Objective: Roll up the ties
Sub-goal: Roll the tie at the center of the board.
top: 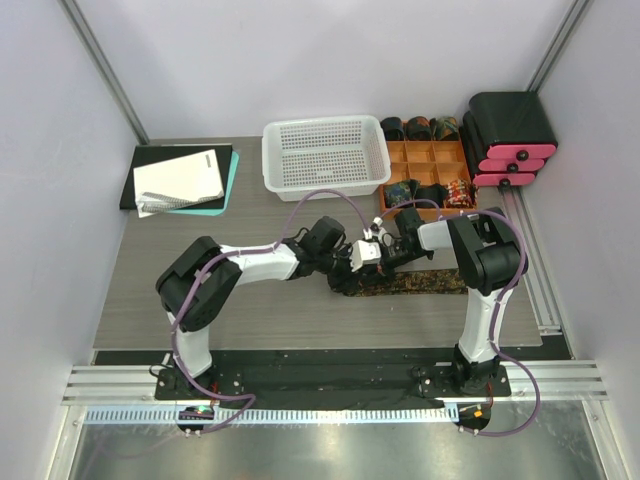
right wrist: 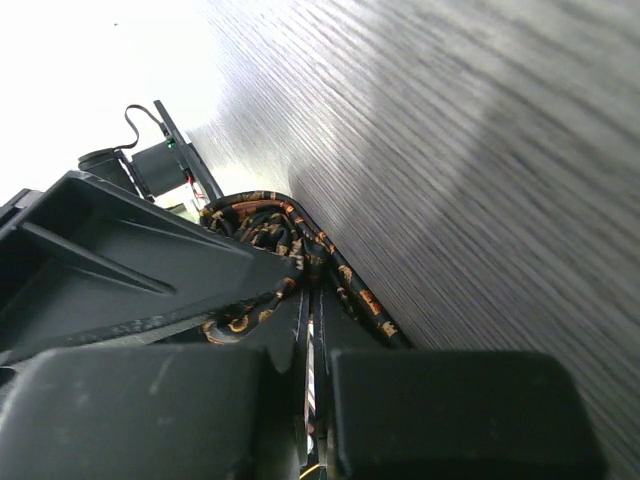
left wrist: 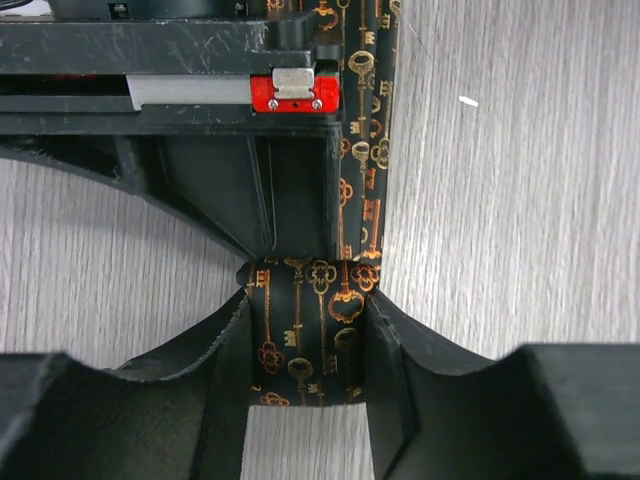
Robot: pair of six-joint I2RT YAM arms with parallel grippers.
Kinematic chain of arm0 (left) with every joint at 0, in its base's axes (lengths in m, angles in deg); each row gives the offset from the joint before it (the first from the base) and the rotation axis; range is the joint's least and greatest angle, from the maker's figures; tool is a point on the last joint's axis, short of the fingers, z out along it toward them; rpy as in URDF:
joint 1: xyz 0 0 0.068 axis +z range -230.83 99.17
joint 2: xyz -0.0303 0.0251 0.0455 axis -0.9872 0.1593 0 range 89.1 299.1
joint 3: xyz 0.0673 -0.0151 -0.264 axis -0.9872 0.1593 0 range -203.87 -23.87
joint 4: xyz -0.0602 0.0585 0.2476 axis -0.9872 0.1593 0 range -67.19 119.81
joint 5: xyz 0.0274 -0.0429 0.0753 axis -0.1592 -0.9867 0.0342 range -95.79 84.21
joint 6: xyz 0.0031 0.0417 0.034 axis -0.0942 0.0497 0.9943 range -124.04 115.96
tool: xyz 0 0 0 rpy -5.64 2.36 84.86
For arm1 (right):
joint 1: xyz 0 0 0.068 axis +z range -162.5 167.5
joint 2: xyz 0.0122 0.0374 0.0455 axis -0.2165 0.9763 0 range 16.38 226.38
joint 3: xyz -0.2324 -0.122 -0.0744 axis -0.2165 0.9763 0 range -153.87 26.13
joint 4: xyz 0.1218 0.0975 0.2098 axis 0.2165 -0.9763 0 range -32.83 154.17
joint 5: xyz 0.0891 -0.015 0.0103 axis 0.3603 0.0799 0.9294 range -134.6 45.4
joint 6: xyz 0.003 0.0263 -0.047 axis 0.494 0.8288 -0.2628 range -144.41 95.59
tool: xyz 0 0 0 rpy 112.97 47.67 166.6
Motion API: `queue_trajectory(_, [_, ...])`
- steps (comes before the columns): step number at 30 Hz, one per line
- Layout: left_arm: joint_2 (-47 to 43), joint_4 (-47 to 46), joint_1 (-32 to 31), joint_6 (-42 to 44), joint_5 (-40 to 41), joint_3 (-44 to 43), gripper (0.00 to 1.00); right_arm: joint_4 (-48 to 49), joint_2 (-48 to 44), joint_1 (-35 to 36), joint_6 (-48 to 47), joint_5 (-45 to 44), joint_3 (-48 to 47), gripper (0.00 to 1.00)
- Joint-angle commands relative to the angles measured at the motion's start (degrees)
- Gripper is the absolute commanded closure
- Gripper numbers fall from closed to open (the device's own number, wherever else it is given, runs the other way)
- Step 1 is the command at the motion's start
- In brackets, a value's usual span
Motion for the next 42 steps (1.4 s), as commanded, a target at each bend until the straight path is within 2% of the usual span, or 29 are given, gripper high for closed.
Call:
queue_trajectory(1, [2.9,-1.9,-1.6,-1.2,0.0,0.3,0.59,1.8,0.2,0.9,-0.6,-6.2,-0.6,0.98])
queue_trajectory(8, [2.9,2.4,-1.8,0.2,3.0,3.4,0.67,-0.8,-5.6,0.9,-0.5,-4.1,-1.3,0.82])
queue_trajectory(14, [4.0,5.7,-1.7,1.8,3.6,5.0,0.68,-4.4,-11.4,0.3,2.4,-1.3,-2.0,0.73])
queue_trajectory(19, [4.7,6.6,-1.7,2.7,5.5,5.9,0.68,-12.2,-14.2,-2.8,-3.0,-1.2,-3.0,0.68])
queue_trajectory(24, [5.7,7.1,-1.7,2.9,6.1,5.1,0.66,-9.6,-13.6,-2.8,-0.9,-1.7,-2.4,0.58])
queue_trajectory(31, [5.9,8.7,-1.8,3.4,6.3,3.6,0.63,-4.3,-11.1,-1.0,0.5,-3.3,-0.3,0.58])
queue_trajectory(38, [5.5,9.2,-1.8,4.6,6.8,4.0,0.61,-3.8,-9.4,-0.1,-2.0,-5.1,0.4,0.6])
queue_trajectory(39, [5.5,9.2,-1.8,4.8,6.8,4.1,0.61,-3.9,-9.2,0.0,-2.3,-5.2,0.5,0.62])
queue_trajectory(40, [5.5,9.3,-1.7,4.9,6.9,4.0,0.61,-4.1,-9.0,-0.1,-2.6,-5.8,0.5,0.74])
queue_trajectory(42, [5.3,9.6,-1.7,5.2,7.2,4.0,0.59,-5.3,-8.6,-0.1,-3.8,-6.3,0.3,0.88])
